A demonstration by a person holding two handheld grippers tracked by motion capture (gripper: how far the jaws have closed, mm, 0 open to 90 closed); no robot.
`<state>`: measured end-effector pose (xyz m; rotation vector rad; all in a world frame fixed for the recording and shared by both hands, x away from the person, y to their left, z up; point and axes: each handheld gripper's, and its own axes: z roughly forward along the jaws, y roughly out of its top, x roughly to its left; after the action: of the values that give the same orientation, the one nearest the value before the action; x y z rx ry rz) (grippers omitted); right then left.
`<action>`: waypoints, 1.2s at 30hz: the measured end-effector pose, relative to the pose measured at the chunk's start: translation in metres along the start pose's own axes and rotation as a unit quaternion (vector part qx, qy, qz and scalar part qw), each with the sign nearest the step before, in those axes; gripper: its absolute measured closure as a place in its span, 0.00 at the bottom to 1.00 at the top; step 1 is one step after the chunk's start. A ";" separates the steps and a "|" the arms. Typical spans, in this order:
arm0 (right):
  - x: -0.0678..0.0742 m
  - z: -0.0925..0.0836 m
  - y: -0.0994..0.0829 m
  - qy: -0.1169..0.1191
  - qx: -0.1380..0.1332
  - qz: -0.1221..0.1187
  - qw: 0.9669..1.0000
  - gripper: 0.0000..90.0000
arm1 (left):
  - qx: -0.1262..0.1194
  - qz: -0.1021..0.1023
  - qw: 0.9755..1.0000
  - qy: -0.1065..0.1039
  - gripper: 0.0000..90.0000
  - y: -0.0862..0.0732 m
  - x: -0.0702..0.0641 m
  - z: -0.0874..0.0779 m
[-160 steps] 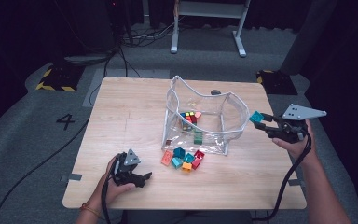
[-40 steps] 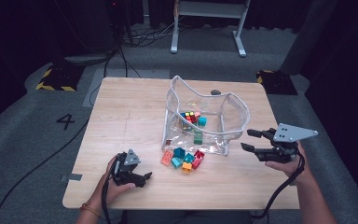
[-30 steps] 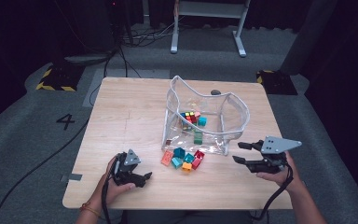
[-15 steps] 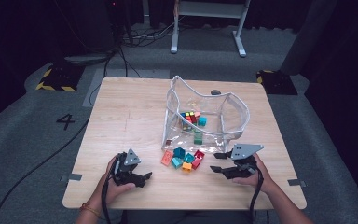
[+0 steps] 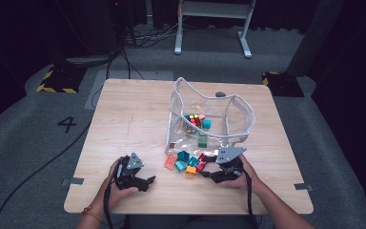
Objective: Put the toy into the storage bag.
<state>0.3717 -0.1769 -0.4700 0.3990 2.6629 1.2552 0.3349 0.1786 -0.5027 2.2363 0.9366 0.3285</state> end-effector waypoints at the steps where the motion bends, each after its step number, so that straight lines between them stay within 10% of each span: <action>1: 0.000 0.002 0.001 -0.003 0.002 -0.006 1.000 0.50 | 0.000 0.000 1.000 0.000 0.14 0.000 0.000 0.000; 7: -0.004 0.014 0.005 0.005 0.000 -0.027 1.000 0.49 | 0.000 0.000 1.000 0.000 0.14 0.000 0.000 0.000; 26: -0.006 0.021 0.003 0.021 0.015 0.010 1.000 0.49 | 0.000 0.000 1.000 0.000 0.14 0.000 0.000 0.000; 36: 0.007 0.016 -0.008 0.040 0.035 -0.026 0.998 0.51 | 0.000 0.000 1.000 0.000 0.14 0.000 0.000 0.000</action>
<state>0.3680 -0.1681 -0.4869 0.2936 2.7709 1.1908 0.3349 0.1786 -0.5027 2.2362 0.9374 0.3280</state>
